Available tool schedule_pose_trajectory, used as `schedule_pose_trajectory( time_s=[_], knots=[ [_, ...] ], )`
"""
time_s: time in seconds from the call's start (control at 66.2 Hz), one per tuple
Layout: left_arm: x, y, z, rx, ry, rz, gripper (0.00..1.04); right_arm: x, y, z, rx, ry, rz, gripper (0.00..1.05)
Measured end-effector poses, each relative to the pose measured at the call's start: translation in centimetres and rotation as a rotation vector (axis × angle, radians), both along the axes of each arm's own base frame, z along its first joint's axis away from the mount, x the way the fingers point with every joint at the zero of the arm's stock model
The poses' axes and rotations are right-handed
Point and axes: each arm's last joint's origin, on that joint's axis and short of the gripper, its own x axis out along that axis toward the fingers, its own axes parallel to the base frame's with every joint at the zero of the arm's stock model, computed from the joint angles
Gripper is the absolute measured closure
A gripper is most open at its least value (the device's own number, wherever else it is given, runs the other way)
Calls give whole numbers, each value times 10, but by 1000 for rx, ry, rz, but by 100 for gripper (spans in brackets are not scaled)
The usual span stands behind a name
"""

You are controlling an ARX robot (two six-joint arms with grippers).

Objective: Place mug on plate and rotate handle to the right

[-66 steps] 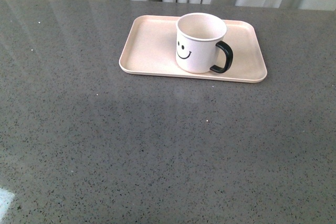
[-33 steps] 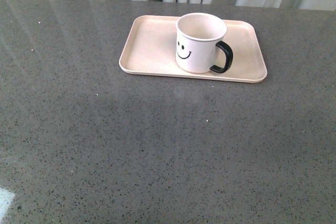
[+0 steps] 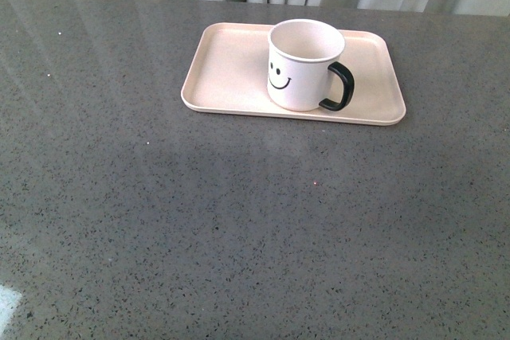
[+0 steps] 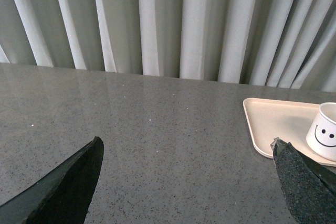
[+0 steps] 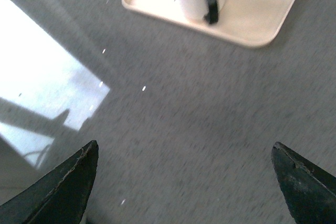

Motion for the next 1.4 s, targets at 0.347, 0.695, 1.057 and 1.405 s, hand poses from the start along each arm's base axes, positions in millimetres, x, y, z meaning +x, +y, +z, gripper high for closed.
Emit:
schedule_pose_trajectory(
  time_s=[0.347,0.695,1.057,1.405],
  knots=[
    [0,0,0,0,0,0,9,163,29,0,-24,109,-14,9],
    [0,0,0,0,0,0,9,242,65,-22,1,269,-130,9],
    [0,0,0,0,0,0,9,271,78,-37,25,346,-202,9],
    [0,0,0,0,0,0,9,291,94,-46,31,371,-233,9]
  ],
)
